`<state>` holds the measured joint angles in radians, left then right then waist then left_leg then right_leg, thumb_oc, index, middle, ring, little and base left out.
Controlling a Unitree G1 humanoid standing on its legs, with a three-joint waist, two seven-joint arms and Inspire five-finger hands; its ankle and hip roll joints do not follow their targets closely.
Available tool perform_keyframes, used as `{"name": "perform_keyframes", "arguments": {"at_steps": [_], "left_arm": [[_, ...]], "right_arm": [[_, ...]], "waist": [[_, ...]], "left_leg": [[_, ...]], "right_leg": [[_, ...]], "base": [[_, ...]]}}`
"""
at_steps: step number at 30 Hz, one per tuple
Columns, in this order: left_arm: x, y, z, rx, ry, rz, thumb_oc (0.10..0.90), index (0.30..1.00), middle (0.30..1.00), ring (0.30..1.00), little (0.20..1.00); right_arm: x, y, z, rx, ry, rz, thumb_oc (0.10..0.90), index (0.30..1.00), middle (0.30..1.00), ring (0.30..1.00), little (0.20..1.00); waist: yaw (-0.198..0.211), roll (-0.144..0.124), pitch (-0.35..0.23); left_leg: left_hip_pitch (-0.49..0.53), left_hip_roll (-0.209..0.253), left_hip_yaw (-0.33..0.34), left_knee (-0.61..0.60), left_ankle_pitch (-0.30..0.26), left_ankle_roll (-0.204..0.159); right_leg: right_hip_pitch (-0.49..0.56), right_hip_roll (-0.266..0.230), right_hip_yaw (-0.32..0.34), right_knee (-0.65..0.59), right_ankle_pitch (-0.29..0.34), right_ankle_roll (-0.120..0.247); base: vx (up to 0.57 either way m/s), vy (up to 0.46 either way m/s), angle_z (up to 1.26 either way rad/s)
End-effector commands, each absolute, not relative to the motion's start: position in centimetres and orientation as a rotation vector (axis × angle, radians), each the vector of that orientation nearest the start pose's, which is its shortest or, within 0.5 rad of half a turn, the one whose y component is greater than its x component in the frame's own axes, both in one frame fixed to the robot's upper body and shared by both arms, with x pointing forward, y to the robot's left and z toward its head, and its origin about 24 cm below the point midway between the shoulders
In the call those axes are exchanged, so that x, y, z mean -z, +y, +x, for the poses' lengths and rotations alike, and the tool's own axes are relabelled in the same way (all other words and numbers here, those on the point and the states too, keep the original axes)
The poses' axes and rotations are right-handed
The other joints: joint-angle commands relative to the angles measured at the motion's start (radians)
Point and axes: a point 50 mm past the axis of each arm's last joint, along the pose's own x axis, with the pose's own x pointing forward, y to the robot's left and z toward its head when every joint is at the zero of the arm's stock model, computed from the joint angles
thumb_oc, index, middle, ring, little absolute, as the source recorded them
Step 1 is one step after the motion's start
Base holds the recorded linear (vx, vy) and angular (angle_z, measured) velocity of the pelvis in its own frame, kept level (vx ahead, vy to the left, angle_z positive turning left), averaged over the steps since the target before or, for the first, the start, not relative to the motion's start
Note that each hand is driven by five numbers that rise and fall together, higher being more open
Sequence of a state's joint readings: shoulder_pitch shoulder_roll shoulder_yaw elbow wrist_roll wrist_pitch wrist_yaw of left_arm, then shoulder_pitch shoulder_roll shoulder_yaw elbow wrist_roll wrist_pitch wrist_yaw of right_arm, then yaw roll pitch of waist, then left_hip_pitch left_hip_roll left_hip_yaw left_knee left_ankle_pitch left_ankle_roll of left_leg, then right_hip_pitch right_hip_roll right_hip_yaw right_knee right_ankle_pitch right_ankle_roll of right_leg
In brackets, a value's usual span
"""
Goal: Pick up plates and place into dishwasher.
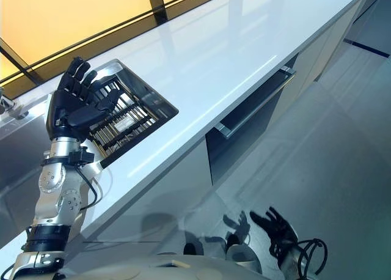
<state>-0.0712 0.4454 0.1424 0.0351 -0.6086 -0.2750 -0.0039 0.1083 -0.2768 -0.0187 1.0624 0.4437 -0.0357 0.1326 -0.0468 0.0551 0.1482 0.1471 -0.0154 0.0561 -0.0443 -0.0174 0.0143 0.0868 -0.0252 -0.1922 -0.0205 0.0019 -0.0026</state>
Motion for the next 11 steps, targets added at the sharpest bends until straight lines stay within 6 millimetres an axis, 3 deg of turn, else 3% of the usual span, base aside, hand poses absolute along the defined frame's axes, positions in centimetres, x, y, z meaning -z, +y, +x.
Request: {"name": "perform_keyframes", "arguments": {"at_steps": [1, 5, 11], "left_arm": [[-17.7, 26.2, 27.4, -0.057, -0.620, -0.121, 0.800, 0.900, 0.900, 0.900, 0.900], [-17.9, 26.2, 27.5, -0.050, -0.622, -0.127, 0.800, 0.900, 0.900, 0.900, 0.900], [-17.5, 26.0, 27.6, -0.070, -0.603, -0.138, 0.800, 0.900, 0.900, 0.900, 0.900]], "right_arm": [[14.3, -26.4, 10.2, 0.172, 1.028, 0.087, 0.800, 0.900, 0.900, 0.900, 0.900], [14.7, -25.7, 9.4, 0.111, 1.070, 0.089, 0.800, 0.900, 0.900, 0.900, 0.900], [15.0, -25.1, 9.1, 0.064, 1.084, 0.072, 0.800, 0.900, 0.900, 0.900, 0.900]], "waist": [[0.009, -0.015, -0.042], [0.005, -0.018, -0.039], [0.010, -0.020, -0.048]], "left_leg": [[-0.027, -0.059, -0.008, 0.047, -0.093, 0.032], [-0.024, -0.059, -0.012, 0.044, -0.091, 0.036], [-0.015, -0.060, -0.002, 0.020, -0.083, 0.023]], "right_leg": [[-0.015, 0.041, 0.063, 0.144, -0.159, 0.045], [-0.021, 0.043, 0.072, 0.156, -0.158, 0.048], [0.005, 0.057, 0.061, 0.067, -0.123, 0.047]], "base": [[-0.02, -0.028, 0.15], [-0.03, -0.030, 0.04], [-0.02, -0.006, 0.01]]}}
